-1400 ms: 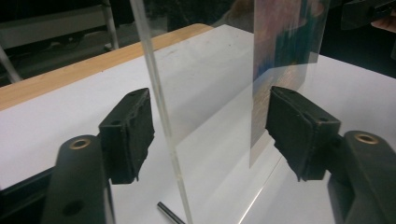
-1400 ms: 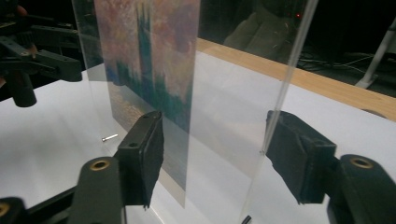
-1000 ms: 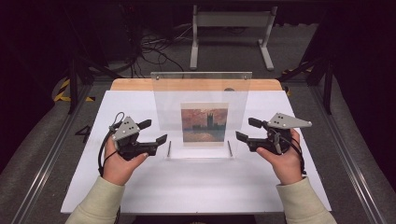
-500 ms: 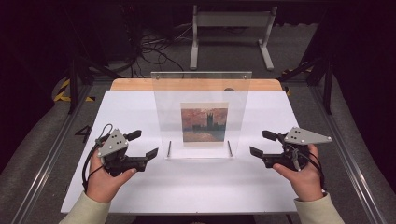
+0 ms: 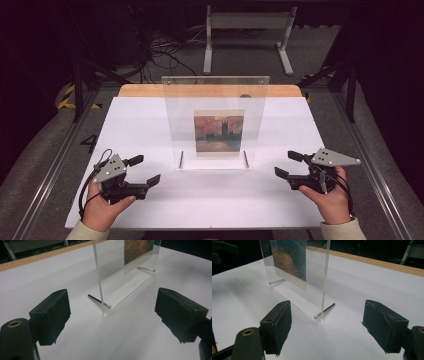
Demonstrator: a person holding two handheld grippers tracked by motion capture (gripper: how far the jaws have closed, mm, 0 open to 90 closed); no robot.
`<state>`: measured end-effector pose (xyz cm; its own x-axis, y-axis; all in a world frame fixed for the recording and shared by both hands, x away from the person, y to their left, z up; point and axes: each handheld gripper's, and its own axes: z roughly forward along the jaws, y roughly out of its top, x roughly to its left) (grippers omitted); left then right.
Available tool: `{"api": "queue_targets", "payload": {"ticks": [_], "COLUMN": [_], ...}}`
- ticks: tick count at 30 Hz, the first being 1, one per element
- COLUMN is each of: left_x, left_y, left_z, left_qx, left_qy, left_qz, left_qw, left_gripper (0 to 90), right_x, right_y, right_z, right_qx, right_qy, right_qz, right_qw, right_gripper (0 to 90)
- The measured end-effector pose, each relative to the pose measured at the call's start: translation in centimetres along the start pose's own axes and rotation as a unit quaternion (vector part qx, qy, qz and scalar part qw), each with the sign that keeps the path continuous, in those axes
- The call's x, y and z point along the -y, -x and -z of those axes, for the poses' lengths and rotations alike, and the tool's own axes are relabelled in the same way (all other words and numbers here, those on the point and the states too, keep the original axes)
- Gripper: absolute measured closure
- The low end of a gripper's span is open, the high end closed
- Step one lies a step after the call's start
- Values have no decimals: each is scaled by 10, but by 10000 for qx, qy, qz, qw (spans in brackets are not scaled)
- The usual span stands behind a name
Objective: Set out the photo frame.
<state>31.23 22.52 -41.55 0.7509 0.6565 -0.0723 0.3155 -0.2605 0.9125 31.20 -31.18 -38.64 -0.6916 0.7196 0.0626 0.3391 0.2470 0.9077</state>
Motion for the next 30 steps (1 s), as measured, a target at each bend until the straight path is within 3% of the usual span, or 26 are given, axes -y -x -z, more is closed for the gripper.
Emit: {"api": "queue_targets", "payload": {"ticks": [5, 9, 16, 21, 30], "left_x": [18, 29, 43, 42, 41], "left_y": [-11, -18, -20, -18, -17], "left_z": [-5, -10, -24, -28, -29], "left_qx": [-41, -107, -61, -79, -62], "left_qy": [82, 205, 22, -136, -109], "left_qz": [92, 207, 222, 70, 106], "left_qw": [9999, 9995, 9997, 9999, 9999], "left_gripper": [136, 136, 133, 136, 134], "right_x": [16, 31, 48, 52, 54], "right_y": [4, 6, 7, 5, 5], "right_z": [-9, -22, -39, -45, -45], "right_qx": [-22, -54, -133, -167, -194], "right_qy": [-84, -153, -351, -413, -395], "right_qz": [-115, -56, -87, -89, -126], "right_qw": [9999, 9999, 9993, 9990, 9990], "right_gripper": [224, 233, 261, 261, 281]}}
